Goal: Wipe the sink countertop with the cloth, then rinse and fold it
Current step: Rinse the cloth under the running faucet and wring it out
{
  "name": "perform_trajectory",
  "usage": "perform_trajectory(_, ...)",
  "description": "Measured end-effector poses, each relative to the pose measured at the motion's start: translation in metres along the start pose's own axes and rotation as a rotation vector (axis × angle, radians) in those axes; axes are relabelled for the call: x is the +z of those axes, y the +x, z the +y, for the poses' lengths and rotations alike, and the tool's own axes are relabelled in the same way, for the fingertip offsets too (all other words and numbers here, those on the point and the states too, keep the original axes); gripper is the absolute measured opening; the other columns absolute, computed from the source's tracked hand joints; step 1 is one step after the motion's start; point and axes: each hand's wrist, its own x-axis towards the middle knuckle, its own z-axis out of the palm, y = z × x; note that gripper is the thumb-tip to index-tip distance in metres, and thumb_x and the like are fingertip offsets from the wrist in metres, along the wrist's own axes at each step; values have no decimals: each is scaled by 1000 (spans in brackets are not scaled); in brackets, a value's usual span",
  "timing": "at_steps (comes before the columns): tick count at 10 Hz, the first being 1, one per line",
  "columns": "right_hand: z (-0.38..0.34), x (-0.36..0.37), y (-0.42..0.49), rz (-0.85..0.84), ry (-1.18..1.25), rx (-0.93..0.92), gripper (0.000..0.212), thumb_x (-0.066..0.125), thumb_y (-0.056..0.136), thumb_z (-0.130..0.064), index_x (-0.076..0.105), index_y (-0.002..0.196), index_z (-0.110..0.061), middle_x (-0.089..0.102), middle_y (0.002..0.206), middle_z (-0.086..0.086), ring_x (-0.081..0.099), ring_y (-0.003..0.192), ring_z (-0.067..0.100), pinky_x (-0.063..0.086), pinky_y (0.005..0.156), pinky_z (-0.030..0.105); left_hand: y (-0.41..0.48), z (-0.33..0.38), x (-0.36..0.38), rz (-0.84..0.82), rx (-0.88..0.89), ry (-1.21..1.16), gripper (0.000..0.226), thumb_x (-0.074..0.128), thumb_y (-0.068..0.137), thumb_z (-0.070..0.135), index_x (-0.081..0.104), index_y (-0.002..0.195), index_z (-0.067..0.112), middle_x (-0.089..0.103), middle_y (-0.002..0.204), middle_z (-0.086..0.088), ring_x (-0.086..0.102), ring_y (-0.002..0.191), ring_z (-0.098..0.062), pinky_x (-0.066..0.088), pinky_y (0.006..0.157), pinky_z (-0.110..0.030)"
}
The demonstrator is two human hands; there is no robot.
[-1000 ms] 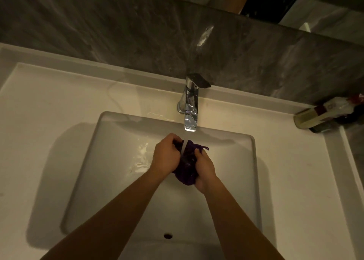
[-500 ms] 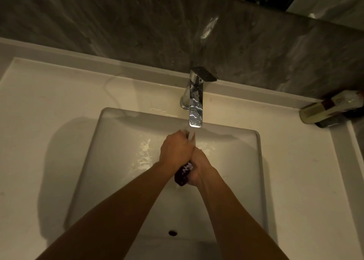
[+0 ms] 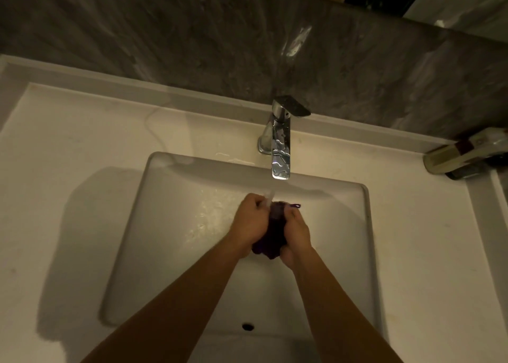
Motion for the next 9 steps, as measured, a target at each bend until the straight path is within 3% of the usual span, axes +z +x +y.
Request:
perform_trajectory(1, 1, 21, -15, -103, 42, 48, 40, 67, 94, -51, 72, 96, -11, 74, 88, 7, 70, 91, 18, 53, 92, 33, -24, 2, 20, 85, 220, 223, 20, 56, 100, 38, 53, 95, 19, 66, 96, 2, 62, 85, -15, 52, 78, -37)
perform_trajectory(2, -1, 48, -17, -47, -69, -93, 37, 56, 100, -39, 60, 73, -14, 59, 57, 0, 60, 56, 7, 50, 59, 18, -18, 4, 19, 225, 386, 460, 27, 58, 96, 43, 42, 84, 25, 54, 84, 7, 50, 73, -14, 37, 64, -32)
perform_trajectory(3, -31, 54, -38, -185, 954, 369, 34, 43, 103, -22, 60, 78, -7, 46, 64, 12, 56, 70, 11, 51, 67, 22, 3, 13, 9, 249, 279, 460, 41, 56, 96, 49, 38, 67, 26, 50, 65, 7, 48, 59, -12, 30, 53, -30)
perform_trajectory(4, -17, 48, -20, -95, -339, 113, 25, 46, 106, -22, 64, 97, -9, 63, 70, 11, 63, 77, 17, 54, 70, 29, 22, 10, 2, 228, 256, 539, 39, 55, 97, 48, 49, 68, 23, 61, 67, 2, 57, 63, -18, 38, 57, -31)
perform_trajectory(5, -16, 41, -20, -113, -27, 290, 23, 56, 102, -21, 69, 100, -3, 71, 78, 14, 70, 71, 24, 60, 69, 36, 38, 7, -4, 150, 165, 500, 45, 49, 99, 46, 57, 64, 18, 67, 72, -10, 65, 74, -33, 43, 65, -33)
perform_trajectory(6, -10, 36, -14, -94, -191, 98, 26, 60, 103, -25, 70, 111, -2, 77, 102, 21, 77, 91, 37, 62, 86, 55, 53, 0, -10, 100, -25, 422, 55, 47, 99, 53, 66, 70, 11, 67, 74, -10, 66, 78, -33, 41, 66, -32)
perform_trajectory(7, -7, 19, -10, -91, -236, -101, 21, 61, 103, -18, 62, 119, -5, 75, 114, 19, 76, 98, 34, 64, 82, 50, 62, -10, -25, 49, -179, 187, 55, 59, 95, 55, 68, 83, 2, 70, 86, -18, 69, 79, -33, 51, 66, -34)
perform_trajectory(8, -2, 5, -1, 22, -104, -81, 14, 54, 106, -14, 60, 117, -9, 73, 115, 18, 73, 103, 37, 62, 86, 55, 53, -12, -28, -35, -170, -17, 40, 69, 95, 28, 62, 68, 0, 69, 76, -20, 68, 70, -30, 59, 70, -52)
perform_trajectory(9, 1, 3, 19, 127, -58, 54, 18, 51, 106, -20, 65, 110, -9, 73, 115, 22, 72, 102, 40, 60, 86, 56, 28, -13, -10, -53, -35, 99, 25, 61, 96, 18, 66, 84, -3, 70, 83, -16, 65, 74, -28, 56, 72, -54)
